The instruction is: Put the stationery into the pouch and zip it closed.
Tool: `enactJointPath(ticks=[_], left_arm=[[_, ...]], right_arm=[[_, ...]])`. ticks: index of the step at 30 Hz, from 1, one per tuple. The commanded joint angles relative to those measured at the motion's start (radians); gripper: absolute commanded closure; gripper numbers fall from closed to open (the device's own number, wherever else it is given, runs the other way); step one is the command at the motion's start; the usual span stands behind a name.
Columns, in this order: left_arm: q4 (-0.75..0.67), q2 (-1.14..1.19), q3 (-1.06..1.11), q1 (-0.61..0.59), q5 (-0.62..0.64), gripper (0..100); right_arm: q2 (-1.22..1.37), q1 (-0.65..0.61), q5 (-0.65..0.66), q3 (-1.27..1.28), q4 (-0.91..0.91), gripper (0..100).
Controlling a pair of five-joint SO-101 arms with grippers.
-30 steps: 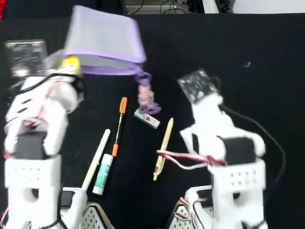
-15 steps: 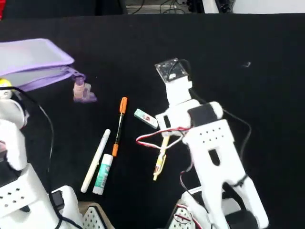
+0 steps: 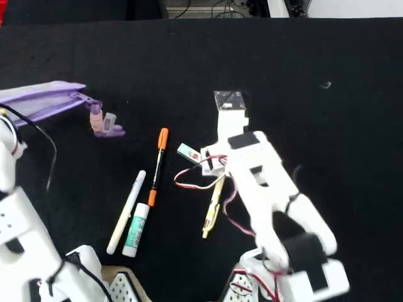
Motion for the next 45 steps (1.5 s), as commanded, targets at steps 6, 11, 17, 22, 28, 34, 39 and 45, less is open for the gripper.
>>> enactJointPath(ticks=[6,11,17,22,28,34,39,45], left_arm=[[0.038,0.057,-0.119,0.067,-0.009,97],[0.038,0.058,-0.117,0.071,-0.009,97],[0.038,0.06,-0.117,0.091,-0.003,97],[0.063,0.06,-0.12,0.182,0.025,97],[0.034,0.064,-0.162,0.272,0.092,97],[0.052,0.176,-0.283,0.361,0.155,97],[0.061,0.333,-0.303,0.469,0.161,97],[0.081,0.35,-0.268,0.518,0.199,97]], right_arm=[[0.28,-0.009,-0.029,-0.173,-0.02,74.0],[0.378,0.044,-0.029,-0.237,-0.018,79.9],[0.4,0.104,0.037,-0.269,-0.021,96.8],[0.392,0.124,0.092,-0.269,-0.023,98.8],[0.32,0.144,0.155,-0.294,-0.014,98.8],[0.073,0.144,0.166,-0.289,0.04,98.8],[-0.15,0.144,0.166,-0.289,0.032,98.8],[-0.38,0.143,0.166,-0.289,-0.051,98.8]])
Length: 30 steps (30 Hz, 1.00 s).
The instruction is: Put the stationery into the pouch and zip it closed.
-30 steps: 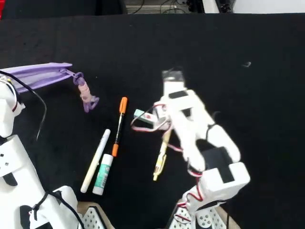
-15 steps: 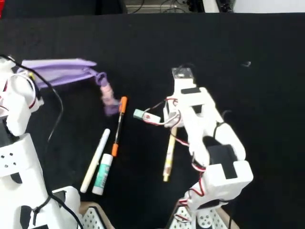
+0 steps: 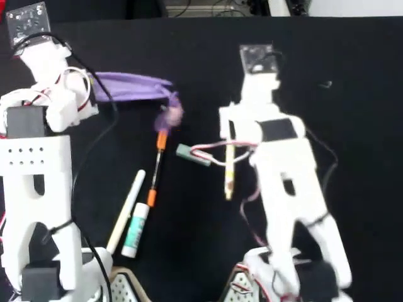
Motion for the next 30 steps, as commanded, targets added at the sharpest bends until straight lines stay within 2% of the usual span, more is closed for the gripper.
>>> enactJointPath(ticks=[1,11,18,23,30], left_arm=[[0.008,-0.008,-0.021,0.036,0.046,97],[0.04,-0.006,0.025,0.104,0.043,97],[0.038,0.003,0.047,0.154,0.043,97],[0.04,0.003,0.059,0.148,0.043,97],[0.032,-0.002,0.084,0.151,0.043,97]], right_arm=[[-0.197,0.002,0.008,-0.053,-0.081,98.8],[-0.432,-0.009,-0.003,-0.053,-0.284,98.8],[-0.596,-0.176,-0.003,-0.01,-0.388,98.8],[-0.771,-0.285,0.006,0.199,-0.649,98.8],[-0.885,-0.364,0.006,0.493,-1.037,98.8]])
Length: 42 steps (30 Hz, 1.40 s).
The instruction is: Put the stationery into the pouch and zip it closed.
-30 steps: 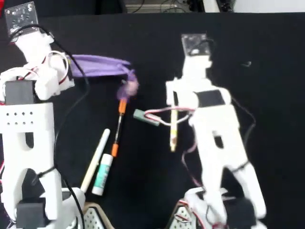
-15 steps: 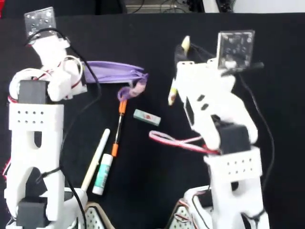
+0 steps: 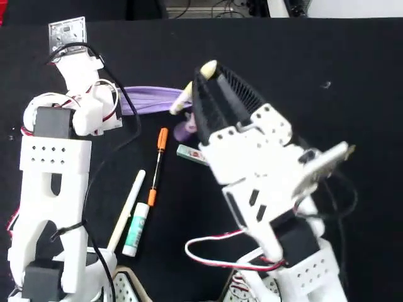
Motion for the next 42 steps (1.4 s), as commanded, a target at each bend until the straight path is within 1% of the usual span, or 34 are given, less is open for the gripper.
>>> enactJointPath(ticks=[1,4,9,15,20,25,26,27,28,31,32,34,36,42], left_arm=[[-0.003,-0.011,-0.008,0.015,0.012,97],[-0.003,-0.011,-0.007,0.016,0.012,97],[-0.003,-0.003,-0.005,0.015,0.012,97],[-0.003,-0.012,-0.005,0.016,0.017,97],[-0.003,-0.012,-0.004,0.008,0.017,97],[-0.003,-0.006,-0.007,0.008,0.017,97],[-0.003,-0.005,-0.008,0.008,0.017,97],[-0.003,-0.003,-0.008,0.008,0.017,97],[-0.003,-0.003,-0.008,0.008,0.017,97],[-0.003,-0.003,-0.008,0.007,0.017,97],[-0.003,-0.003,-0.007,0.005,0.017,97],[-0.003,-0.003,-0.008,-0.015,0.018,97],[-0.018,-0.003,-0.005,-0.044,0.018,97],[-0.058,-0.003,-0.007,-0.18,0.017,97]], right_arm=[[-0.042,-0.044,0.006,0.116,-0.238,98.8],[-0.031,-0.066,0.006,0.143,-0.31,98.8],[0.036,-0.072,0.008,0.15,-0.331,98.8],[0.219,-0.069,0.014,0.206,-0.535,98.8],[0.305,-0.089,0.127,0.252,-0.629,98.8],[0.32,-0.135,0.147,0.318,-0.628,98.5],[0.32,-0.147,0.147,0.329,-0.628,97.2],[0.32,-0.161,0.147,0.335,-0.626,93.7],[0.318,-0.17,0.144,0.343,-0.626,88.1],[0.314,-0.192,0.144,0.331,-0.552,70.5],[0.312,-0.196,0.146,0.314,-0.506,67.5],[0.311,-0.196,0.144,0.262,-0.394,67.5],[0.291,-0.193,0.146,0.205,-0.276,69.8],[0.124,-0.193,0.14,0.042,0.11,72.6]])
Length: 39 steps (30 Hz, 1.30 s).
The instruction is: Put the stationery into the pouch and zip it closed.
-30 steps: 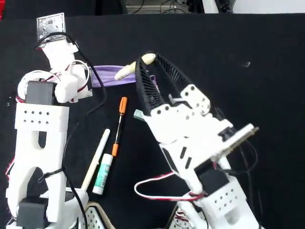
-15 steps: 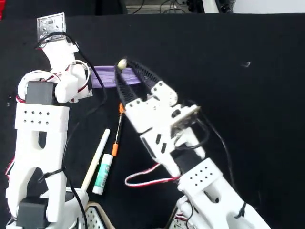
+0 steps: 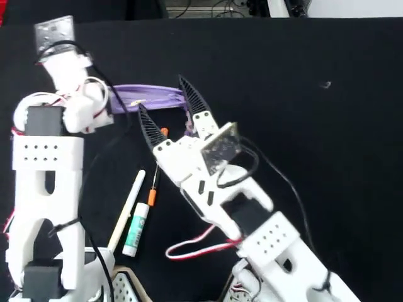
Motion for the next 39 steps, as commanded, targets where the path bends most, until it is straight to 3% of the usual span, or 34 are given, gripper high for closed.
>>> enactJointPath(ticks=[1,5,9,15,21,30,39], left_arm=[[-0.058,-0.005,-0.004,-0.114,0.012,97],[-0.083,-0.003,-0.01,-0.222,0.009,97],[-0.13,-0.003,-0.004,-0.318,0.009,97],[-0.164,-0.002,-0.008,-0.426,0.009,97],[-0.183,-0.002,-0.007,-0.472,0.009,97],[-0.181,-0.002,-0.002,-0.469,0.009,97],[-0.18,-0.002,-0.002,-0.466,0.009,97]], right_arm=[[-0.145,-0.008,0.003,-0.177,0.305,72.6],[-0.183,-0.008,0.002,-0.275,0.503,72.7],[-0.182,-0.008,-0.054,-0.226,0.555,72.7],[-0.124,0.049,-0.147,-0.038,0.414,72.7],[0.125,0.052,-0.247,0.065,0.183,72.7],[0.679,0.031,-0.336,-0.248,0.227,72.7],[1.076,-0.026,-0.336,-0.568,0.371,72.7]])
